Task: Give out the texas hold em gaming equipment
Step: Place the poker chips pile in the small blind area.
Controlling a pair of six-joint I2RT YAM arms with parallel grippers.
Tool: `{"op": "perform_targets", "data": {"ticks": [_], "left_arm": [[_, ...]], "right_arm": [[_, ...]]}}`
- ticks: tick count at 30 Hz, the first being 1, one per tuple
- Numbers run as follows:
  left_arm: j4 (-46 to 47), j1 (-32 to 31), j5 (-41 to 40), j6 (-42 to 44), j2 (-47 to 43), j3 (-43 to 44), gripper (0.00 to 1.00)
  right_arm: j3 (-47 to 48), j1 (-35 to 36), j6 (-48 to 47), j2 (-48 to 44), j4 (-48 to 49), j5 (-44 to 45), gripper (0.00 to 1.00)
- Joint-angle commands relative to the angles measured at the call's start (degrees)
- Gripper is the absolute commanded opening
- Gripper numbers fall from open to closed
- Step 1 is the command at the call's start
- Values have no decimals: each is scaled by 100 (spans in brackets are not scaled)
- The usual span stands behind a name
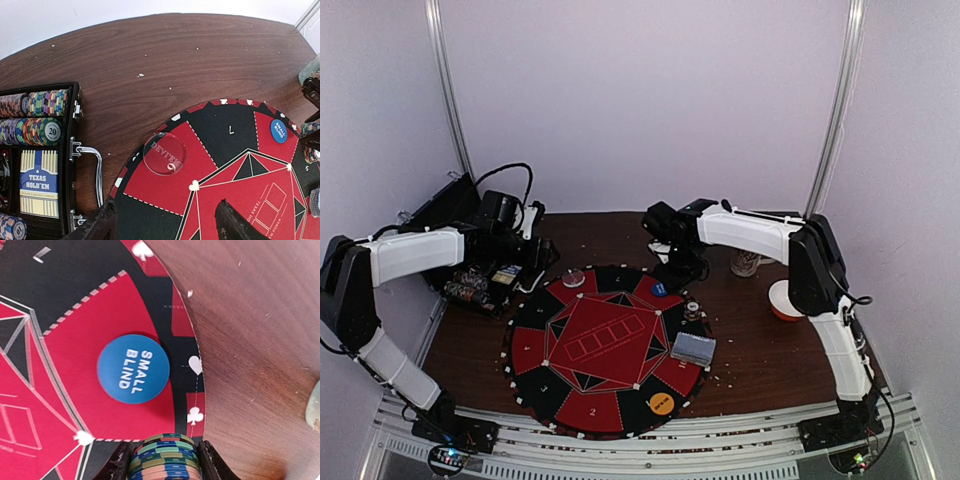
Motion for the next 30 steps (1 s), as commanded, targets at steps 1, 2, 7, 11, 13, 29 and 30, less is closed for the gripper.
{"op": "perform_targets", "data": {"ticks": [1,2,7,11,13,29,30], "left_arm": [[105,-15,0,68,34,113,70],[105,-14,7,66,44,126,70],[105,-17,3,69,52,147,70],[108,-19,-5,77,47,132,70],[105,-21,-14,75,50,136,70],[102,-20,-12,103,57,208,71],[91,-12,-7,103,53,210,71]], "right_arm": [[-62,-106,-131,117,106,-174,0],[-62,-104,-167,191,120,-212,0],[-62,-123,-198,382,157,-233,0],[-4,-137,-208,493,155,-182,0],[14,-137,-219,536,131,-147,0],[163,-132,-234,661,17,-121,53],[192,-134,-242,672,4,-129,55]]}}
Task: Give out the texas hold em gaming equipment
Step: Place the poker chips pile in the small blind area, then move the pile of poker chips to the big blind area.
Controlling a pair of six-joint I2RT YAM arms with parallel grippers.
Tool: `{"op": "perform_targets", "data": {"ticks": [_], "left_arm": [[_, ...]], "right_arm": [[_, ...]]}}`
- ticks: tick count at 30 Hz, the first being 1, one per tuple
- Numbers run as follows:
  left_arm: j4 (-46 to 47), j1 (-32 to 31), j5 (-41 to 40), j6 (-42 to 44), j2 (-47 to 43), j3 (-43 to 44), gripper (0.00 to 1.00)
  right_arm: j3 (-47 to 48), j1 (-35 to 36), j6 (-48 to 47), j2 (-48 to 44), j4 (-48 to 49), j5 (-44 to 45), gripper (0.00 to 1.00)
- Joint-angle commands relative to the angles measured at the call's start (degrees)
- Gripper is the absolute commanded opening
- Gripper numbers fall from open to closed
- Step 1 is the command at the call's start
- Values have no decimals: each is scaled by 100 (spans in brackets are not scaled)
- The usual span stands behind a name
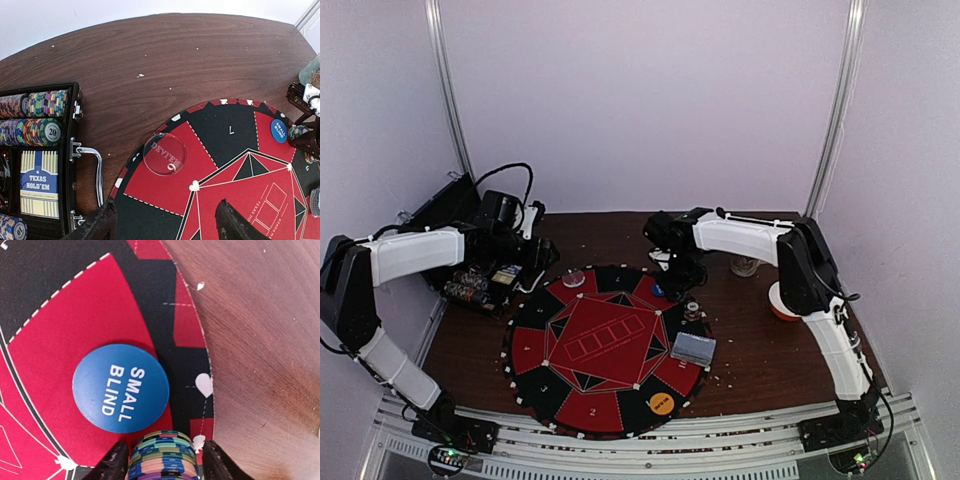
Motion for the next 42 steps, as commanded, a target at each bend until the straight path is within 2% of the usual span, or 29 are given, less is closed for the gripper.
{"op": "perform_targets", "data": {"ticks": [1,7,9,11,12,20,23,26,40,42], "left_arm": [[88,-18,-11,92,40,197,71],[72,-18,-22,100,53,215,71],[70,-15,-12,105,51,220,71],[70,-18,-5,101,46,224,71],[70,-21,-6,104,39,219,71],[75,-16,-4,116,67,206,71],[71,-20,42,114,84,215,71],[70,-20,47,108,80,224,71],[70,-13,-13,130,27,141,71],[71,-16,-9,131,28,145,71]], "right_arm": [[184,-16,-45,243,-155,53,56],[669,-8,-45,120,-501,63,68],[801,-8,-26,-86,-573,84,78],[719,-6,4,-390,-572,106,94],[603,-7,25,-549,-575,111,99],[-1170,-12,376,-1409,-457,-237,100],[-1451,-12,355,-1396,-323,-327,100],[-1448,-17,307,-1225,-296,-404,97],[-1712,4,408,-874,-85,-575,59],[-1742,13,427,-865,-84,-595,56]]}}
